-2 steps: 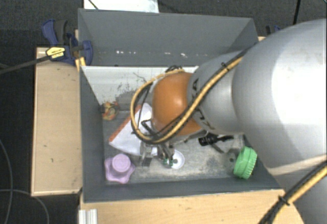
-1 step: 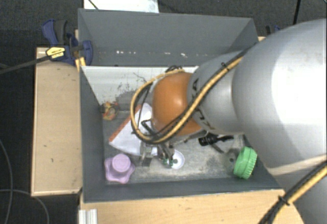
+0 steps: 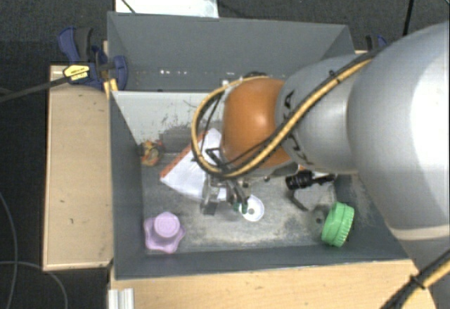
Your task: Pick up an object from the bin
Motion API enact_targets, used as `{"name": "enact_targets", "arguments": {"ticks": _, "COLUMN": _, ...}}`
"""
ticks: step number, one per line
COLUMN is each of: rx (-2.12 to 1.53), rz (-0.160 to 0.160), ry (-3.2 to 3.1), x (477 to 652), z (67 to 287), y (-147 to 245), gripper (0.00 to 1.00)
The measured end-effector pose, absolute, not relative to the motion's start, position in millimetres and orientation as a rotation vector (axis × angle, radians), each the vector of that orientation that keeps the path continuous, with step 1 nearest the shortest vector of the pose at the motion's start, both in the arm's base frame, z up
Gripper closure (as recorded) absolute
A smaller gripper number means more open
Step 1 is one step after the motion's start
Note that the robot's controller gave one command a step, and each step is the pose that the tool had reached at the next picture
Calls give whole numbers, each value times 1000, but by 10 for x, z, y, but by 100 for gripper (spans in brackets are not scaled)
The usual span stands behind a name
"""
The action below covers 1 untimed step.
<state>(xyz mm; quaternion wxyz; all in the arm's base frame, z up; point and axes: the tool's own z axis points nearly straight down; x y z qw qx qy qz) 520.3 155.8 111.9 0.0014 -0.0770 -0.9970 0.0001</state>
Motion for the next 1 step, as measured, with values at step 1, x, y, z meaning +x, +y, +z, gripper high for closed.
{"name": "enact_targets", "arguments": {"ticks": 1, "rx": -197, "rz": -1, "ry": -3137, "x": 5133, "z": 1395, "y": 1545, "gripper": 100}}
